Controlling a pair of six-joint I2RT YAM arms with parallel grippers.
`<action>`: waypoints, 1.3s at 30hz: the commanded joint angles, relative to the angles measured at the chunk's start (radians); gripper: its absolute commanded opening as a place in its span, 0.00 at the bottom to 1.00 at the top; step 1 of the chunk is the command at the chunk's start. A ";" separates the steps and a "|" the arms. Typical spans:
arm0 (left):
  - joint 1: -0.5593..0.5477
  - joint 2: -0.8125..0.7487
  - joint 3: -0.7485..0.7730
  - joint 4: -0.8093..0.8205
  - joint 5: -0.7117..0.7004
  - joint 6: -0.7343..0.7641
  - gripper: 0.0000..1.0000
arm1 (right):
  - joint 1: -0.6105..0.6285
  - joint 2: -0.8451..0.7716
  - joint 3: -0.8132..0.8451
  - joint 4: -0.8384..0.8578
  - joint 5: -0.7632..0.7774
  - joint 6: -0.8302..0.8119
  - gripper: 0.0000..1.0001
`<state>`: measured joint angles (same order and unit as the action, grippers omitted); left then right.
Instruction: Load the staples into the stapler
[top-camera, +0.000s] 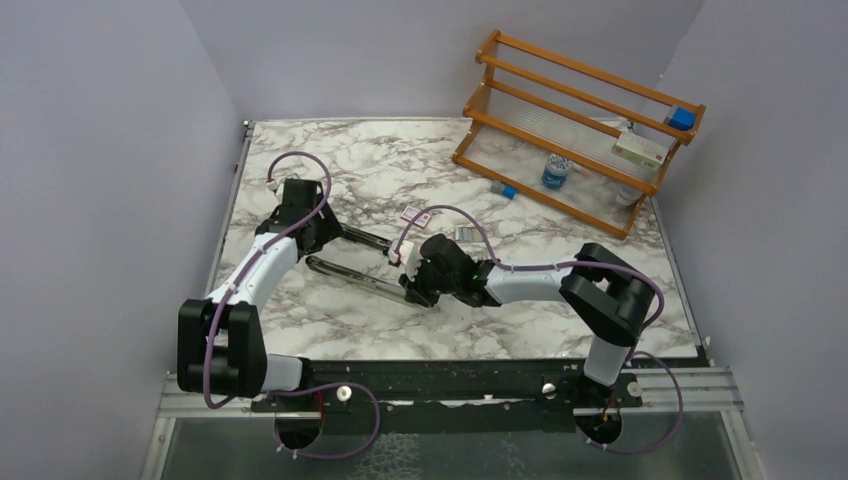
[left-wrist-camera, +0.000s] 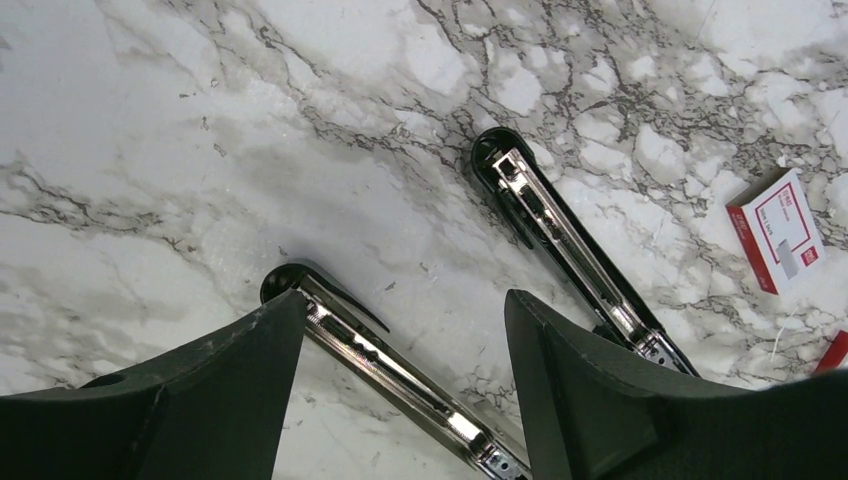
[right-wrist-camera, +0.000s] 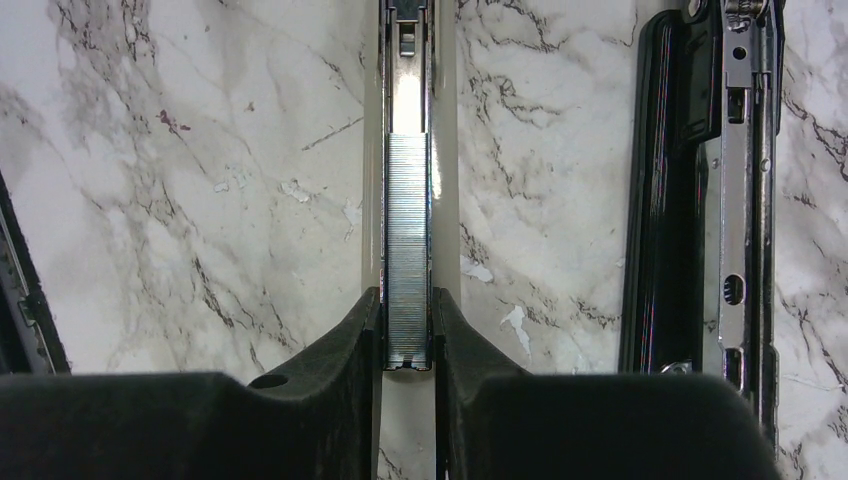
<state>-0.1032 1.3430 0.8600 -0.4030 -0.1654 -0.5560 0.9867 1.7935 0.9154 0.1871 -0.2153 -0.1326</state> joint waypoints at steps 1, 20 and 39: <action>0.017 0.011 0.011 -0.080 -0.062 -0.038 0.80 | 0.002 0.033 0.014 0.001 0.078 0.018 0.07; 0.098 0.144 -0.006 -0.050 -0.071 -0.282 0.87 | 0.003 0.037 0.005 0.039 0.080 0.071 0.01; 0.107 0.194 -0.022 0.040 -0.020 -0.315 0.66 | 0.003 0.033 0.006 0.033 0.086 0.056 0.01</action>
<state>-0.0093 1.5539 0.8398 -0.3408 -0.1841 -0.8711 0.9878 1.8126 0.9230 0.2340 -0.1425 -0.0574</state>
